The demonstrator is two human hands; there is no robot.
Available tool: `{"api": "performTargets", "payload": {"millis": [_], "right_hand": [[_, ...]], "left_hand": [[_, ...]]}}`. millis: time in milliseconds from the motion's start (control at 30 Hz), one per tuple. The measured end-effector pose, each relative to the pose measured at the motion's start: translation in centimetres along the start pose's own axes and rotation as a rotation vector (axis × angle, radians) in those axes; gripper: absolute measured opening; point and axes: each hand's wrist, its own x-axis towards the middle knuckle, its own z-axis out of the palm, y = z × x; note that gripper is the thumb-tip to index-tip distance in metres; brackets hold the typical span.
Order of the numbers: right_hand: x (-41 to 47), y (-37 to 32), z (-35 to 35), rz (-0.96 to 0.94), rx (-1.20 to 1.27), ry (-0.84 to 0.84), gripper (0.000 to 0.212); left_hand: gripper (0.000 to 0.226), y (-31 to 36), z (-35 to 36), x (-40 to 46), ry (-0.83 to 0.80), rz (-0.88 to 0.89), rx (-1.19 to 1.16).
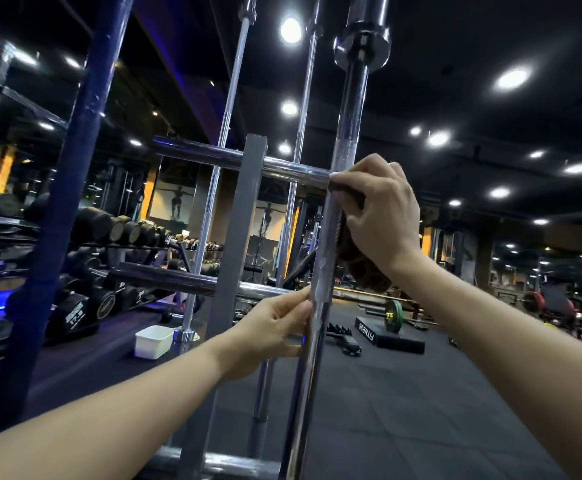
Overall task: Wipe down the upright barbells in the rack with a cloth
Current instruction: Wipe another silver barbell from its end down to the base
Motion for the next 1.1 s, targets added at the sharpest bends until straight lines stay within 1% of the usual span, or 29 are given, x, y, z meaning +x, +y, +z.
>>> {"api": "performTargets", "payload": {"millis": [67,167,233,300,367,467,500,567,600,667,767,833,933,1000,1100], "right_hand": [[2.4,0.3,-0.2,0.043,0.017,0.002,0.019],[4.3,0.4,0.2,0.063,-0.013,0.072,0.018],[2.4,0.1,1.0,0.012,-0.016,0.118,0.015],[-0.7,-0.4,1.7,-0.013,-0.001,0.129,0.015],[-2.6,-0.5,1.6,-0.024,0.000,0.108,0.016],[-1.7,-0.4,0.5,-0.020,0.006,0.010,0.015],[-0.8,-0.3,0.2,0.007,0.022,-0.015,0.016],[1.6,0.0,0.0,0.104,0.078,-0.005,0.017],[2.6,0.1,0.0,0.145,0.084,0.019,0.017],[3.0,-0.1,0.5,0.148,0.037,0.060,0.017],[-0.8,-1.1,1.6,0.001,0.003,0.129,0.012],[-3.3,-1.5,1.6,-0.084,-0.003,0.120,0.009],[-2.1,-1.0,0.3,-0.137,-0.018,0.040,0.009],[0.4,-0.9,-0.2,-0.091,-0.047,0.017,0.011],[3.3,-0.4,0.3,0.013,-0.086,0.057,0.014]], "left_hand": [[0.029,-0.4,0.1,0.0,0.025,-0.022,-0.036],[0.023,-1.3,0.3,-0.7,0.034,-0.090,-0.030],[0.024,-2.0,0.2,-1.4,0.034,-0.166,-0.004],[0.024,-2.5,-0.1,-1.7,0.040,-0.207,-0.025],[0.022,-2.5,-0.2,-1.7,0.036,-0.247,-0.055],[0.021,-2.7,0.3,-1.8,0.053,-0.324,-0.158],[0.020,-2.8,0.4,-1.8,0.073,-0.351,-0.210],[0.018,-3.1,0.5,-1.8,0.129,-0.384,-0.291],[0.018,-3.3,0.5,-1.7,0.151,-0.395,-0.316],[0.018,-3.4,0.5,-1.6,0.189,-0.399,-0.353],[0.017,-3.2,0.5,-1.5,0.191,-0.411,-0.334],[0.014,-2.8,0.5,-1.5,0.167,-0.418,-0.310],[0.014,-2.7,0.5,-1.6,0.169,-0.427,-0.291],[0.013,-2.7,0.6,-1.6,0.187,-0.433,-0.297],[0.014,-2.6,0.7,-1.5,0.200,-0.426,-0.285]]}}
